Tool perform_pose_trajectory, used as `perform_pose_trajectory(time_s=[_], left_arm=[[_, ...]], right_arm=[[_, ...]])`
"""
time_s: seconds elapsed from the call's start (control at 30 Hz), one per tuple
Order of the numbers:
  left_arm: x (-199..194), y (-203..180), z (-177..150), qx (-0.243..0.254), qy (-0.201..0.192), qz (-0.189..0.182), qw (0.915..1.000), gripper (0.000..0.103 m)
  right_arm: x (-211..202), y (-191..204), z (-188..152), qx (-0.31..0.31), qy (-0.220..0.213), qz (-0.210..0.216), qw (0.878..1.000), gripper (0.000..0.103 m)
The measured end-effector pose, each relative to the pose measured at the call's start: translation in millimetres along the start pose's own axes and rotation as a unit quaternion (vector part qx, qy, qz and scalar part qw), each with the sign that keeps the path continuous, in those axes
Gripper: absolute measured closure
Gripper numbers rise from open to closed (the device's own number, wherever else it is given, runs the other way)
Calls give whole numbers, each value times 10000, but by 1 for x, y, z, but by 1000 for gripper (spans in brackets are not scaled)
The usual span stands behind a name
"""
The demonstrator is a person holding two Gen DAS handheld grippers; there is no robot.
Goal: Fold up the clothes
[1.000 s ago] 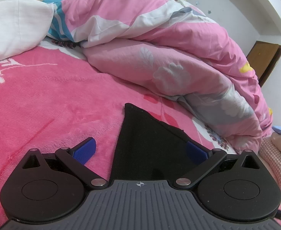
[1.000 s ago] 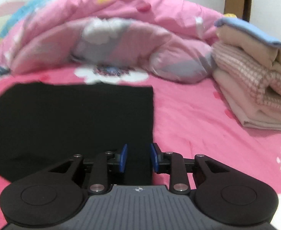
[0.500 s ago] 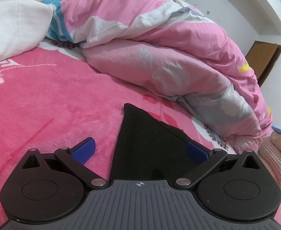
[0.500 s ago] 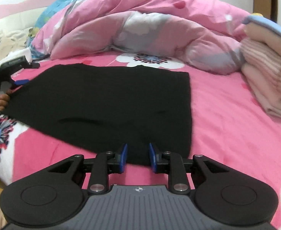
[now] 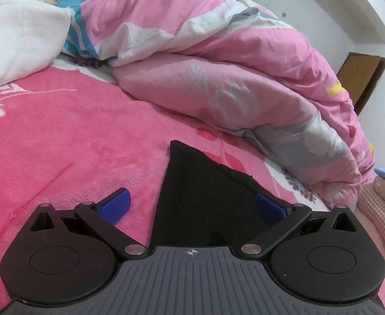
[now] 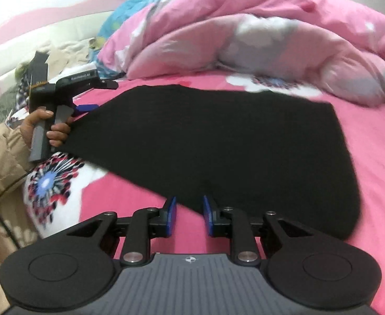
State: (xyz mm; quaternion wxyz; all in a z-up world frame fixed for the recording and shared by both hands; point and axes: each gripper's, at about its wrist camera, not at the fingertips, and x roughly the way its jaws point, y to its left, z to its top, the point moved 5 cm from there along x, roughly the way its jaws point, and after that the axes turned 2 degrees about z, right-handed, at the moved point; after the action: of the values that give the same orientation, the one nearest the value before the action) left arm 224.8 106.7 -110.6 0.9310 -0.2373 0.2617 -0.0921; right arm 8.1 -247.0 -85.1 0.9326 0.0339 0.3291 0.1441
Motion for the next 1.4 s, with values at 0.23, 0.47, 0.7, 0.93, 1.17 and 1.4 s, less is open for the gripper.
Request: perform_pose_trajectory(time_s=[0.23, 0.47, 0.7, 0.93, 1.17, 1.4], left_arm=[[0, 0, 0, -23, -8, -16, 10000, 0], [0, 0, 0, -18, -13, -12, 10000, 0], [0, 0, -1, -29, -20, -13, 10000, 0], [0, 0, -1, -22, -24, -8, 10000, 0], [-1, 0, -1, -31, -26, -17, 10000, 0], [-1, 0, -1, -34, -24, -27, 10000, 0]], right_arm=[[18, 0, 31, -189, -444, -416, 9980, 80], [-14, -9, -14, -84, 4, -633, 9980, 80], [-5, -41, 27, -33, -558, -914, 9942, 80], [-27, -70, -11, 224, -140, -1078, 9938, 80], [-18, -81, 34, 213, -574, -990, 9932, 80], [-18, -108, 4, 492, 0, -1267, 9907, 80]])
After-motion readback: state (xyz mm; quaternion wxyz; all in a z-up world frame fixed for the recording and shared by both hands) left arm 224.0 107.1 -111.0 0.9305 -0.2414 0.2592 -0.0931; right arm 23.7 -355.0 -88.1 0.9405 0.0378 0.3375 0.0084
